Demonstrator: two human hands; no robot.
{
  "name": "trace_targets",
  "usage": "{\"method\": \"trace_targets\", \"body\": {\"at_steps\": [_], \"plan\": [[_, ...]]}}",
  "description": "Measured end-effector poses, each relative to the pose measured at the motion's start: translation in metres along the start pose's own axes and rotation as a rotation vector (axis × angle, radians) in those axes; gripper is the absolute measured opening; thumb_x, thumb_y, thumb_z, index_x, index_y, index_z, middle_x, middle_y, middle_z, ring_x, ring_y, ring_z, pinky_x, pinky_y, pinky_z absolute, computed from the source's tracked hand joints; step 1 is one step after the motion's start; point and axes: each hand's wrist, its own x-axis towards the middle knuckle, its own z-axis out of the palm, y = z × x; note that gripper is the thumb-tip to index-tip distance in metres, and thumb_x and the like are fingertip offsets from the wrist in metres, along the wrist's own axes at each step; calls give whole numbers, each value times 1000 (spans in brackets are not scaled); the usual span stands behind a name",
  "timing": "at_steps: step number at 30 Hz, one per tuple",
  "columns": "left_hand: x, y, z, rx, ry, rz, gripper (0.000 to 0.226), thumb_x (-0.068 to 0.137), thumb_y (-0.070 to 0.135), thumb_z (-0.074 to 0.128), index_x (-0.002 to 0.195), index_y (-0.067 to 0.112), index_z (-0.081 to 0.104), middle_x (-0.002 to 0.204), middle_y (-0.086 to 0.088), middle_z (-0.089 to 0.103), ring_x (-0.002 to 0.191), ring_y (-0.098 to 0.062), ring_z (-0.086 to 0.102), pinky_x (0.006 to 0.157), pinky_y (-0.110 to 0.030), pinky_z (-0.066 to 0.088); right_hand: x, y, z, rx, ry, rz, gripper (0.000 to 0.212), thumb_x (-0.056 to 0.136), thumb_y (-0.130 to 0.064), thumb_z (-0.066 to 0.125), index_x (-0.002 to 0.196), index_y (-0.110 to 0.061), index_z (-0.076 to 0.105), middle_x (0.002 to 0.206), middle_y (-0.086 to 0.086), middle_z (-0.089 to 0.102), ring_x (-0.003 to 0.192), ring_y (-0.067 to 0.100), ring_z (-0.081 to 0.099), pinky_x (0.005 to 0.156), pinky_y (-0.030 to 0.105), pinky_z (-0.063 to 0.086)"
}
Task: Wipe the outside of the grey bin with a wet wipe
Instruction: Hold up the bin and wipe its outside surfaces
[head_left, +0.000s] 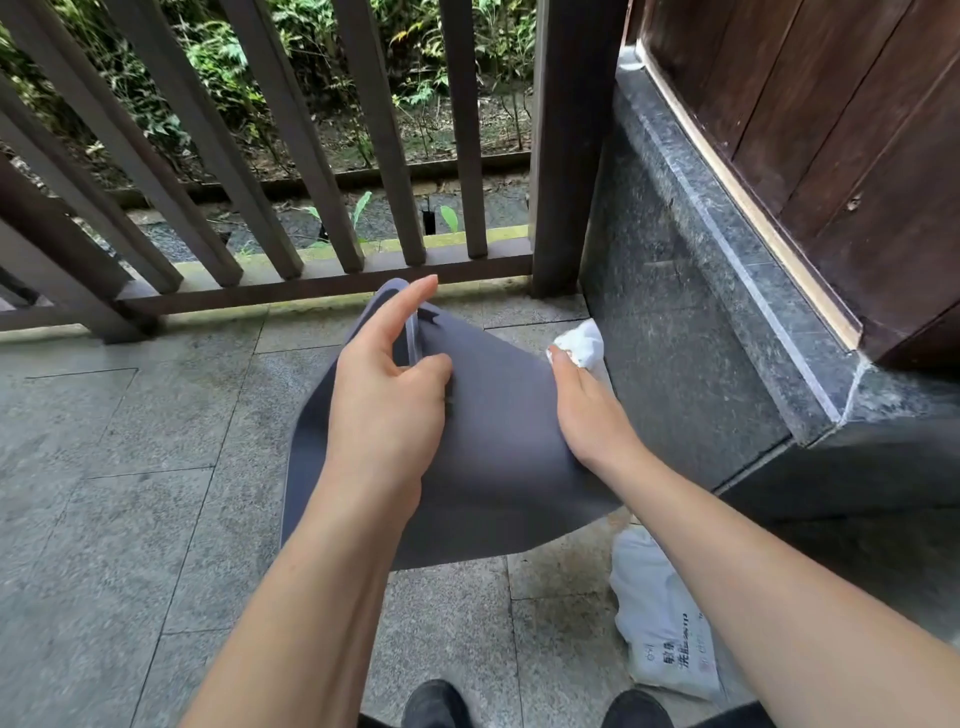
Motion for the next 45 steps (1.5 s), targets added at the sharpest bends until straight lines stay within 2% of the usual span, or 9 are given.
{"method": "trace_targets", "body": {"at_steps": [5, 12, 17, 24, 28, 32, 35, 41, 45], "plan": [[4, -3, -1, 87, 38, -29, 66, 78, 2, 50, 111, 56, 68, 57, 37, 57, 58, -13, 46, 52, -25, 36, -7, 4, 14, 57, -87, 62, 47, 104, -44, 21, 124, -18, 55, 132, 7, 58, 124, 32, 49, 87, 34, 26], [7, -7, -6, 129, 122, 14, 56, 72, 11, 47, 107, 47, 69, 63, 18, 64, 50, -13, 47, 50, -31, 41, -67, -35, 46, 22, -117, -489, 68, 98, -58, 25, 158, -27, 22, 162, -4, 30, 148, 0, 17, 110, 10, 10], [5, -5, -18, 72, 175, 37, 50, 79, -1, 50, 105, 35, 72, 62, 19, 64, 46, -5, 43, 42, -20, 37, -79, -34, 53, -36, -140, -732, 58, 104, -43, 27, 158, -22, 25, 162, 2, 34, 153, 13, 21, 125, 32, 12], [-15, 9, -20, -24, 155, 129, 41, 79, 0, 49, 95, 31, 70, 62, -2, 42, 52, -15, 35, 41, -22, 24, -3, 8, 7, -25, 80, -64, 52, 105, -47, 21, 145, -27, 48, 153, 3, 47, 141, 26, 40, 110, 40, 30], [-14, 9, -18, -30, 189, 80, 38, 80, 3, 52, 96, 33, 70, 61, -4, 39, 54, -16, 34, 45, -25, 24, -6, 4, 3, -34, 40, -4, 38, 104, -38, 20, 90, -29, 54, 104, 5, 56, 108, 31, 50, 86, 43, 34], [-6, 2, -16, -82, 283, 5, 34, 79, 4, 54, 93, 29, 71, 70, -1, 45, 58, -16, 37, 50, -26, 28, -53, -29, 27, -83, -21, -324, 50, 105, -46, 28, 144, -22, 47, 147, 7, 52, 139, 25, 39, 107, 30, 29], [-4, -2, -19, -123, 287, -38, 33, 78, 0, 53, 90, 26, 69, 57, 7, 44, 51, -13, 38, 42, -22, 28, -103, -54, 43, -21, -121, -572, 62, 102, -52, 25, 155, -21, 30, 160, 1, 36, 150, 11, 23, 119, 22, 15], [-4, -2, -18, -159, 225, -55, 46, 77, -1, 55, 107, 31, 70, 78, -3, 60, 58, -15, 51, 54, -31, 43, -107, -70, 29, 182, -194, -515, 48, 104, -39, 41, 148, -23, 47, 143, -7, 54, 134, 4, 46, 116, 35, 35], [-6, -4, 2, -176, 145, -91, 71, 84, 4, 57, 144, 40, 49, 139, 6, 59, 119, -14, 65, 102, -43, 53, -89, -71, 17, 176, -149, -463, 43, 94, -40, 51, 137, -32, 58, 135, -12, 63, 128, -1, 53, 109, 27, 42]]}}
